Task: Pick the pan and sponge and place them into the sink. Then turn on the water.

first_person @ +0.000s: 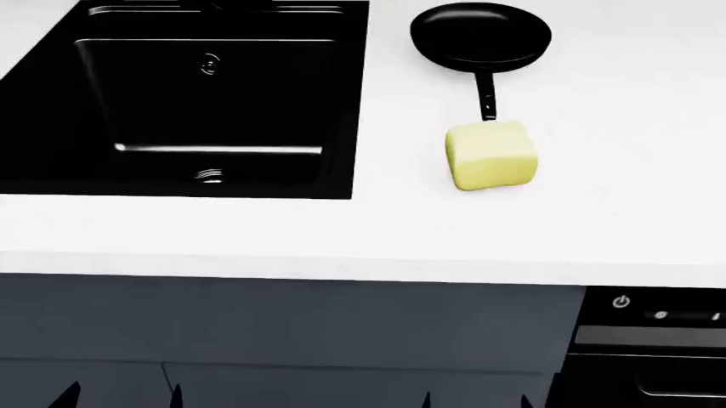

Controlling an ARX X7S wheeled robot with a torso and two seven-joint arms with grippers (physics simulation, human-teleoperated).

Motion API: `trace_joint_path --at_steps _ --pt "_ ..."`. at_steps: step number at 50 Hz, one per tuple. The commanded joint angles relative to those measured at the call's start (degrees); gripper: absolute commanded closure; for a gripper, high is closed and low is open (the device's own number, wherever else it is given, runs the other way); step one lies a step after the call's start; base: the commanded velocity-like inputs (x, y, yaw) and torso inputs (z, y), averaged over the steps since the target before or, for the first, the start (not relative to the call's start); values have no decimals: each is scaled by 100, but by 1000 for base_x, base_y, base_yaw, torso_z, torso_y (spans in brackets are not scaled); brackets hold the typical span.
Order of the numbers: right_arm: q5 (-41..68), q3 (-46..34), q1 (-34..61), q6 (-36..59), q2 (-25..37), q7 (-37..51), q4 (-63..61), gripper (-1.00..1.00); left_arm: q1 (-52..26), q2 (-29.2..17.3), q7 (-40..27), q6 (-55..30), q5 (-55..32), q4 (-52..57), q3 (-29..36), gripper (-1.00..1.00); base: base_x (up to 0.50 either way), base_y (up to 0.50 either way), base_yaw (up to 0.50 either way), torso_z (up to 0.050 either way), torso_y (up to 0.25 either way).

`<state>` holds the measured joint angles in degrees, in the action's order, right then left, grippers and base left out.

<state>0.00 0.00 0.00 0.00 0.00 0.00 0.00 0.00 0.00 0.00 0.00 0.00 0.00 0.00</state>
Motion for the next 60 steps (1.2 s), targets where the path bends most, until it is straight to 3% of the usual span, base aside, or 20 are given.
trace_joint_path --at_steps 1,17,41,46,47,48,60 --pt "138 -101 -25 -27 85 96 -65 -100 21 -105 -88 23 -88 -1 93 -100 0 0 0 0 0" --pt "365 -346 29 107 320 465 -36 -100 -122 -246 -441 -18 -218 -103 434 -100 0 -10 0 0 0" --pt "456 -566 17 29 503 698 -54 -100 9 -528 -678 -112 -661 2 358 -100 35 -382 0 0 0" --pt "457 -610 27 53 545 756 -50 -100 153 -558 -321 215 -1123 125 376 -100 43 -70 0 4 0" --pt "477 -613 25 45 549 758 -52 -100 156 -575 -336 213 -1064 117 419 -100 47 -55 0 50 0" --pt "475 -636 42 113 551 767 -38 -100 114 -628 -680 449 -389 -8 547 -100 0 0 0 50 0" --pt "554 -711 66 135 623 847 -35 -100 -18 -600 -865 401 -303 -68 729 -100 0 0 0 50 0"
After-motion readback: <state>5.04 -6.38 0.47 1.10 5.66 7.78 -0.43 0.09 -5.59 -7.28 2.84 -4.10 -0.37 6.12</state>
